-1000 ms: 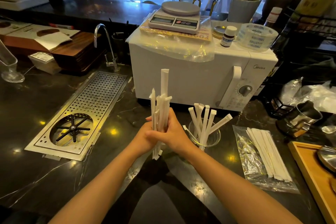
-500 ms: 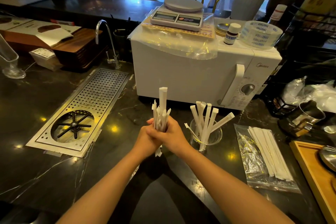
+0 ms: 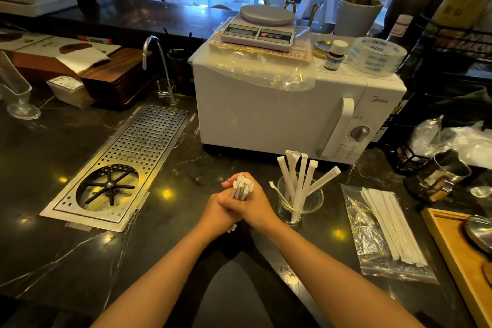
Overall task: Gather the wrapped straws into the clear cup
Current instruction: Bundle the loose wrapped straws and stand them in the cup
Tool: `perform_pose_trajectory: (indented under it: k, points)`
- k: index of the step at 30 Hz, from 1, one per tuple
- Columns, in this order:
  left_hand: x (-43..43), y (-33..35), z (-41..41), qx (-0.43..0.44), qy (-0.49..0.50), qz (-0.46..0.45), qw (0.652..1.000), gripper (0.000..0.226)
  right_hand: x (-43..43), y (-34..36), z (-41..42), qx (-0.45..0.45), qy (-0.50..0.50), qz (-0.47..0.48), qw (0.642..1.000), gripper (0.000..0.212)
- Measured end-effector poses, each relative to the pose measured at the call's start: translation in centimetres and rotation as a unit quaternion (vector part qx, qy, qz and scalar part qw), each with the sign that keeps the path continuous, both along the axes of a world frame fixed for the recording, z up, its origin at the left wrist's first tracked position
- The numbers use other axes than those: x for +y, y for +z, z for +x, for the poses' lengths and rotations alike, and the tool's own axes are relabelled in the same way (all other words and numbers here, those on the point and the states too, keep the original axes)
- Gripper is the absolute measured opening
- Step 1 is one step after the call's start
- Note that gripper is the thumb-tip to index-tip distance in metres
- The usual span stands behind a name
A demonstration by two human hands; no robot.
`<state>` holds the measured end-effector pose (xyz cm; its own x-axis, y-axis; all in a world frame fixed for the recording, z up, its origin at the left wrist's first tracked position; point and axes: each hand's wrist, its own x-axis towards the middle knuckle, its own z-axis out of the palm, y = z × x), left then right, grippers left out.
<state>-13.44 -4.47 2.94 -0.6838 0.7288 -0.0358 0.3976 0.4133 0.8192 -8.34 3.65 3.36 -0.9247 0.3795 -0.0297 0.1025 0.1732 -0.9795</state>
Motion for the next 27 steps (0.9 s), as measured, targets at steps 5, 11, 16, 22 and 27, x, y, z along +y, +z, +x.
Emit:
perform_pose_trajectory:
  k: [5,11,16,22,27]
  points:
    - [0.1,0.4,0.5,-0.054,0.035,0.011,0.998,0.027,-0.3,-0.1,0.0,-0.012,-0.011,-0.026,1.000,0.027]
    - [-0.8,0.8,0.1,-0.053,0.046,0.009,0.997,0.023,-1.0,0.7,0.1,-0.022,-0.004,-0.023,0.999,0.026]
    - [-1.9,2.2,-0.6,-0.023,0.018,0.025,0.999,0.021,-1.5,3.2,0.5,-0.007,0.018,0.008,1.000,0.029]
    - [-1.0,7.4,-0.9,-0.004,-0.054,0.069,0.996,0.025,-0.6,8.6,1.3,0.049,-0.010,0.002,0.999,0.032]
    - [1.2,12.8,0.0,-0.018,-0.130,0.132,0.982,0.017,1.6,13.8,2.4,0.115,-0.053,0.012,0.992,0.031]
